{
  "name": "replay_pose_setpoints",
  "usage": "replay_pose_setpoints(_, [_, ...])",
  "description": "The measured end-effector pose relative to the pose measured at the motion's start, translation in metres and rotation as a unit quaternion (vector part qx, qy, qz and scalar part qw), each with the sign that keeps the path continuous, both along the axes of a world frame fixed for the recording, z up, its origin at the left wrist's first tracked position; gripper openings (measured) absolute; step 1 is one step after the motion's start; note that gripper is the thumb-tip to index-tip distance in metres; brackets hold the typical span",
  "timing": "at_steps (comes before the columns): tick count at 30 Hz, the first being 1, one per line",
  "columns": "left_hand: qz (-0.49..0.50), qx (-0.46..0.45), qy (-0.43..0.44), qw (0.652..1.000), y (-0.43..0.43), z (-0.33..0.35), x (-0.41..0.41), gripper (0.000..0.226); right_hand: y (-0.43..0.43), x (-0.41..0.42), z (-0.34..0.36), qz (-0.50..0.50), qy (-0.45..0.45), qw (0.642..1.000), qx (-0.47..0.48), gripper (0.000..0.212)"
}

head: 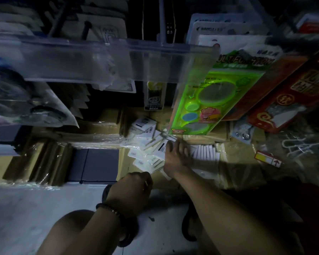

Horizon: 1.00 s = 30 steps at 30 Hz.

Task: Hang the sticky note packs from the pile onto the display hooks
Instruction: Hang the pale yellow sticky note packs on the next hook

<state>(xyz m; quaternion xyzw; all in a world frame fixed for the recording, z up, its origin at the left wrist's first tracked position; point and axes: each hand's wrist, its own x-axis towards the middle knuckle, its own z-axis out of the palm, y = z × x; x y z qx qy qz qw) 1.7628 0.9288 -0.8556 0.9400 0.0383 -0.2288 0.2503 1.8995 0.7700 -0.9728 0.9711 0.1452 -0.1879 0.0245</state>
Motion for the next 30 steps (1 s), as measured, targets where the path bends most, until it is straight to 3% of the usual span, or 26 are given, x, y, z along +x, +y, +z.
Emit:
replay_pose_setpoints(17, [0.008, -0.003, 0.010, 1.000, 0.013, 0.000, 0.005, 0.011, -0.028, -0.006, 0.009, 0.073, 0.000, 0.997, -0.008, 0.070])
replay_pose_setpoints(20, [0.005, -0.006, 0.013, 1.000, 0.008, 0.001, 0.006, 0.011, -0.031, -0.014, 0.009, 0.068, 0.017, 0.997, 0.017, 0.085])
replay_pose_setpoints(24, [0.007, 0.002, 0.004, 1.000, 0.000, -0.002, 0.003, 0.015, -0.026, 0.005, 0.011, 0.020, 0.137, 0.987, 0.085, 0.103])
replay_pose_setpoints(30, [-0.001, -0.001, 0.036, 0.999, 0.006, -0.006, 0.005, 0.012, -0.011, 0.005, 0.011, 0.015, 0.030, 0.999, -0.016, 0.094])
